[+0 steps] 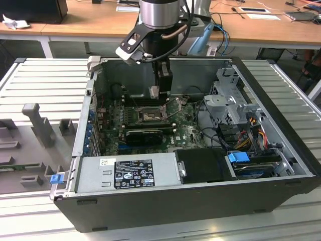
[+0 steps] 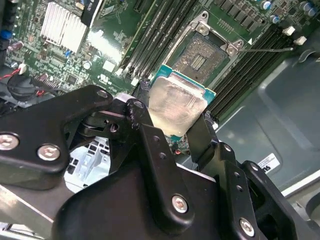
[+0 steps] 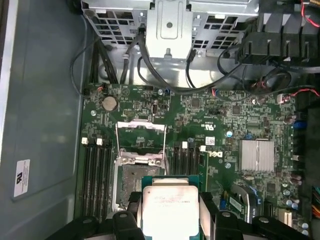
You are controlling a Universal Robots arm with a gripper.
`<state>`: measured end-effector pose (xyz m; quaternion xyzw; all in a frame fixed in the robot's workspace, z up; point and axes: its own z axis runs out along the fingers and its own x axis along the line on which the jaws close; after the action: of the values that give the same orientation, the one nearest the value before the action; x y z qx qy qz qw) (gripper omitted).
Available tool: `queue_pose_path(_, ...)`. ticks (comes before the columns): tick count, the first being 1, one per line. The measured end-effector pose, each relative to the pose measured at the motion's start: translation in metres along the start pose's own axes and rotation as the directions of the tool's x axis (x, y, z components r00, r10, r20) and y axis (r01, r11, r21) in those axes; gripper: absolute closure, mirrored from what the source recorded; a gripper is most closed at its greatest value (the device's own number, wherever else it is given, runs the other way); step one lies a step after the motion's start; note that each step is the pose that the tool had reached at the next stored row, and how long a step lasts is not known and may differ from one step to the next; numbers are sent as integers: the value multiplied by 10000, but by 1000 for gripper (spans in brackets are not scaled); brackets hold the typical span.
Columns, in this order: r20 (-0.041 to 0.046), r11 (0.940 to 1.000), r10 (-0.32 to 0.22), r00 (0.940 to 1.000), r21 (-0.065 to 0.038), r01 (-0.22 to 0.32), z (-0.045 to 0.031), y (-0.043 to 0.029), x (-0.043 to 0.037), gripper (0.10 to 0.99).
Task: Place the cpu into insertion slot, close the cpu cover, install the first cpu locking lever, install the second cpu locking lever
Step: 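Place the cpu into insertion slot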
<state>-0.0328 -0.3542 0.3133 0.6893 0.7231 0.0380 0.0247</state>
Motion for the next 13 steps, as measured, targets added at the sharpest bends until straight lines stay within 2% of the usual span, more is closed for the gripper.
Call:
queue_pose_path(3, 1, 10000, 8, 10000, 0, -8, 56, -53, 8, 545)
queue_pose_path(6, 1, 10000, 7, 10000, 1, -7, 154, -92, 8, 545)
queue_pose_path(9, 1, 10000, 7, 10000, 0, -7, 256, -105, 8, 545)
queue_pose_path(13, 1, 10000, 7, 10000, 1, -7, 320, -113, 7, 545)
